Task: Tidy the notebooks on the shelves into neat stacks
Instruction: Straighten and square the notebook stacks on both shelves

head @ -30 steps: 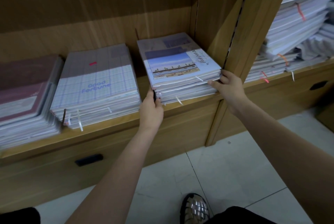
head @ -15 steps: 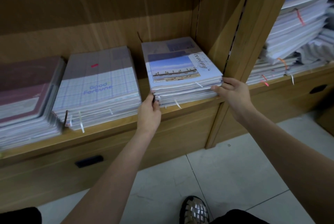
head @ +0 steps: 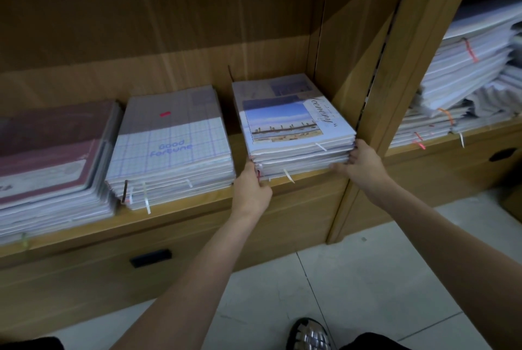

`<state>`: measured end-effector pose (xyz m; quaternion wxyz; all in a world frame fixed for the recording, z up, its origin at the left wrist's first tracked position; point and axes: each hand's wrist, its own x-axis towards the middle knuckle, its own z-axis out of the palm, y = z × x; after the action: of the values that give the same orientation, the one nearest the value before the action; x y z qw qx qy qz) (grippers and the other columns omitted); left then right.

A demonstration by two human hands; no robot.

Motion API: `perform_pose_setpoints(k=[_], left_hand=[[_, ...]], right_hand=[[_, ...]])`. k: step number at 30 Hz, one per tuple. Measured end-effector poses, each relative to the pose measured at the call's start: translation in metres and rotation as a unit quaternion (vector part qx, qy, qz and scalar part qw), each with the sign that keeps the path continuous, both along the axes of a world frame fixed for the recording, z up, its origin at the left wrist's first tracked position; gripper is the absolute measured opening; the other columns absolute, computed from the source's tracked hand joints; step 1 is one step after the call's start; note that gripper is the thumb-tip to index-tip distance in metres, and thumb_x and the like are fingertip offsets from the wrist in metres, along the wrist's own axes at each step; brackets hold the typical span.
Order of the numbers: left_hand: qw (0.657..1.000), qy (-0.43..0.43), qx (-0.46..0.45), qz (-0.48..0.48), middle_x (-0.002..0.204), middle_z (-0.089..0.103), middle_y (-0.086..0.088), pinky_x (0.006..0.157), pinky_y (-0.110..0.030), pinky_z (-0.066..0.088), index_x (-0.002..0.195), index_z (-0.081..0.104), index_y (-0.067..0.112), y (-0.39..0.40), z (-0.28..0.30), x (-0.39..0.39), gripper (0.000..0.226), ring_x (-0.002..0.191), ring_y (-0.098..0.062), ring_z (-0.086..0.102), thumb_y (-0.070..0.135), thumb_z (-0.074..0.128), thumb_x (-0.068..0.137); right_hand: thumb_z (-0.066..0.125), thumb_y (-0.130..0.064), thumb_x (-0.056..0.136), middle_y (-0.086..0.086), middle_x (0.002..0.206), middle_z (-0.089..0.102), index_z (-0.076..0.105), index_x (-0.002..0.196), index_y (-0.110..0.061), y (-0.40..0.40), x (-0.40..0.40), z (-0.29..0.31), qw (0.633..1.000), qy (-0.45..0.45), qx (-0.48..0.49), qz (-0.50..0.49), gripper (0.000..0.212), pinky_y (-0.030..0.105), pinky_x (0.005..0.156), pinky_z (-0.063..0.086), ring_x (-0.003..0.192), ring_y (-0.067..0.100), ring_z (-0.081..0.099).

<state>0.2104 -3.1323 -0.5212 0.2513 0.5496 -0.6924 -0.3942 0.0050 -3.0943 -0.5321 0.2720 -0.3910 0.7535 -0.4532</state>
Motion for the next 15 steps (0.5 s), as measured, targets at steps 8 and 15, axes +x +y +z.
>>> perform_pose_setpoints(k=[8, 15], left_hand=[[0.999, 0.032, -0.012, 0.013, 0.125, 0.053, -0.006, 0.097, -0.029, 0.042, 0.145, 0.027, 0.014, 0.01, -0.009, -0.004, 0.062, 0.113, -0.019, 0.051, -0.008, 0.043, 0.089], [0.99, 0.138, -0.003, -0.003, 0.137, 0.047, 0.004, 0.108, -0.034, 0.037, 0.148, 0.02, 0.023, -0.011, -0.006, 0.006, 0.071, 0.127, -0.013, 0.043, -0.006, 0.047, 0.09]], right_hand=[[0.064, -0.001, 0.084, 0.006, 0.119, 0.06, 0.046, 0.12, -0.011, 0.001, 0.001, -0.001, 1.0, -0.002, -0.009, 0.012, 0.042, 0.042, 0.102, 0.044, 0.112, 0.021, 0.056], [0.059, 0.002, 0.087, -0.001, 0.127, 0.049, 0.017, 0.148, -0.015, 0.0, 0.002, 0.014, 0.999, 0.02, -0.021, 0.019, 0.076, 0.041, 0.101, 0.043, 0.116, 0.018, 0.049]])
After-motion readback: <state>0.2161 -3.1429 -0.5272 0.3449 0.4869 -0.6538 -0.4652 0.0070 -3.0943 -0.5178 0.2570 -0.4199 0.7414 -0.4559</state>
